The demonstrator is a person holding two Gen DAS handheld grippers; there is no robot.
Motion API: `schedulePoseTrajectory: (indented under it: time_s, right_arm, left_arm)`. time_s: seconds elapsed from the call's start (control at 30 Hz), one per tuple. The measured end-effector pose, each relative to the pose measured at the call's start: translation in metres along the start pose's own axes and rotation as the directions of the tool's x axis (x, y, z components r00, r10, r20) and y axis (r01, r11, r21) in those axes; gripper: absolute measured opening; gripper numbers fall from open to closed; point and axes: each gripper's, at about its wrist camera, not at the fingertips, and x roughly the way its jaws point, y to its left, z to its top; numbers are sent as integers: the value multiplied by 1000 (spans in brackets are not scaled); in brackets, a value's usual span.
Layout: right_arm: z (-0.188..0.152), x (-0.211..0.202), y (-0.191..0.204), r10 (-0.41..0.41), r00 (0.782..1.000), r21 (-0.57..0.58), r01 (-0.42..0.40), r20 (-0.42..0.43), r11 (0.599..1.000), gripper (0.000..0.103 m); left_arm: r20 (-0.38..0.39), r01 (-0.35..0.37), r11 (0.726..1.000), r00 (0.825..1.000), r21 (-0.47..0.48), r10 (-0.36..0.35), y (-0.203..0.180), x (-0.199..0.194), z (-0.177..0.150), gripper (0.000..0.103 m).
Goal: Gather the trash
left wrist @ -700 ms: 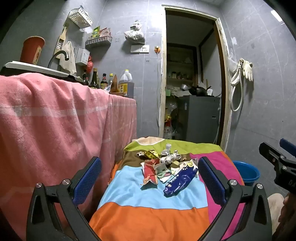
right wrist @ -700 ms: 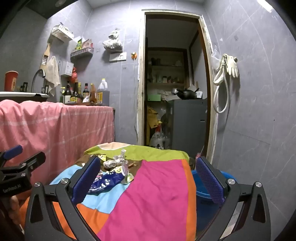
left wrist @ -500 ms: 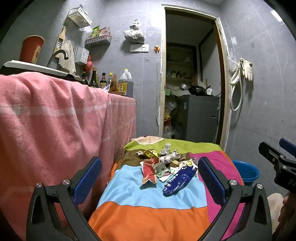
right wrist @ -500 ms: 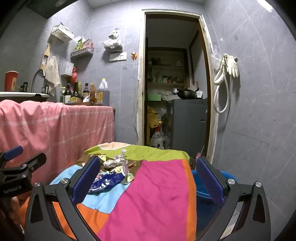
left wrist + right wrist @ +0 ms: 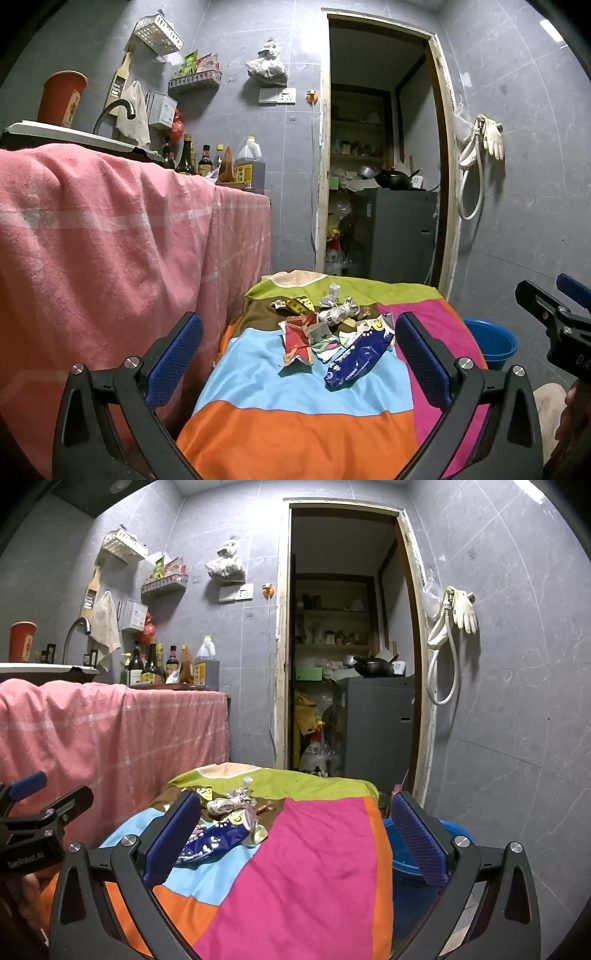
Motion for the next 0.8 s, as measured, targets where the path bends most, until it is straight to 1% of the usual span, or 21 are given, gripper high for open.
schedulePoseTrajectory:
  time_s: [0.8]
  right_arm:
    - [-1, 1, 1, 0, 1000, 0, 0, -2, 1000, 103]
  left_arm:
    - [-2, 1, 1000, 1000, 2, -1, 0, 2, -1, 102]
